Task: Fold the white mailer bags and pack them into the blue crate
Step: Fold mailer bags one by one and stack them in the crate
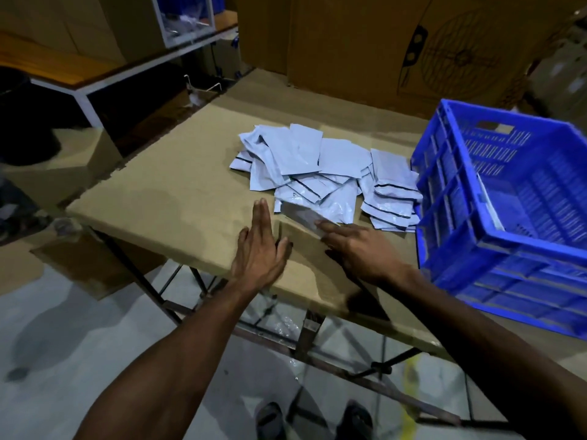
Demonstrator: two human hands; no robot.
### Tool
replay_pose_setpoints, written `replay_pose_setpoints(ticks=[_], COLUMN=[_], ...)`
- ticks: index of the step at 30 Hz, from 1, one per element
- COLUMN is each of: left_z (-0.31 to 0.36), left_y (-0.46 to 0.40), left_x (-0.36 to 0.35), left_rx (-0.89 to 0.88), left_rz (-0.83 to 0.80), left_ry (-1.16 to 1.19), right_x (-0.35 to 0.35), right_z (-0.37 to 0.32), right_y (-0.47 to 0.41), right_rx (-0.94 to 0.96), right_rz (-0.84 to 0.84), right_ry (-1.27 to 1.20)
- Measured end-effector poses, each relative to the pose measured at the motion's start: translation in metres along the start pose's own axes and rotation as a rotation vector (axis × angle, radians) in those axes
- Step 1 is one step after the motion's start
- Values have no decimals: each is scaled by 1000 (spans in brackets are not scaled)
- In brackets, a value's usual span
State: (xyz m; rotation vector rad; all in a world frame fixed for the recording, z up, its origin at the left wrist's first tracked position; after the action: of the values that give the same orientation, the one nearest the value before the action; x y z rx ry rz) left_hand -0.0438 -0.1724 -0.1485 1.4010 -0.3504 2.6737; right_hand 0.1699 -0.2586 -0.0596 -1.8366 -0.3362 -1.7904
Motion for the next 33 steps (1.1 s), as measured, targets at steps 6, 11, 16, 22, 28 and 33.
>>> replay_pose_setpoints(ticks=[6,11,16,22,28,33], left_z=[7,3,3,5,35,30], left_y=[3,-1,-3,-7,-4,-4], left_x=[4,2,3,11,-2,-15], left_rx=[-30,-37,-7,-53,-269,-177], left_rz=[-28,-123,-133,11,-115,-284], left_ry=[-61,-228,-202,9,-70,-205], right_x=[39,23,-20,-70,-67,-82], right_z=[10,46,27,-16,-30,-28], right_y=[-7,-23,-33,-17,-22,-12], right_rx=[-55,-136,-262,-120,-156,-371], right_rz=[7,-213,-164,-320,-85,-65], right_ry=[-446,-365,-122,-179,-436,-374])
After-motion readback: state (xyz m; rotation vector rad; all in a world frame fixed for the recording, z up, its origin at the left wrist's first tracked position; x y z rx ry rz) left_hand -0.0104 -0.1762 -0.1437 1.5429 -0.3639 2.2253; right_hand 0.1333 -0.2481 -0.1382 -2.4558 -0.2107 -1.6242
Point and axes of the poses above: each hand's wrist, its own y-axis away from the middle knuckle, its own x-axis out of the back of the hand, z = x × y, the point moved 1 cm from there along -y, towards the middle knuckle, and after that the axes turned 11 degrees about x, right-handed, at the moved point
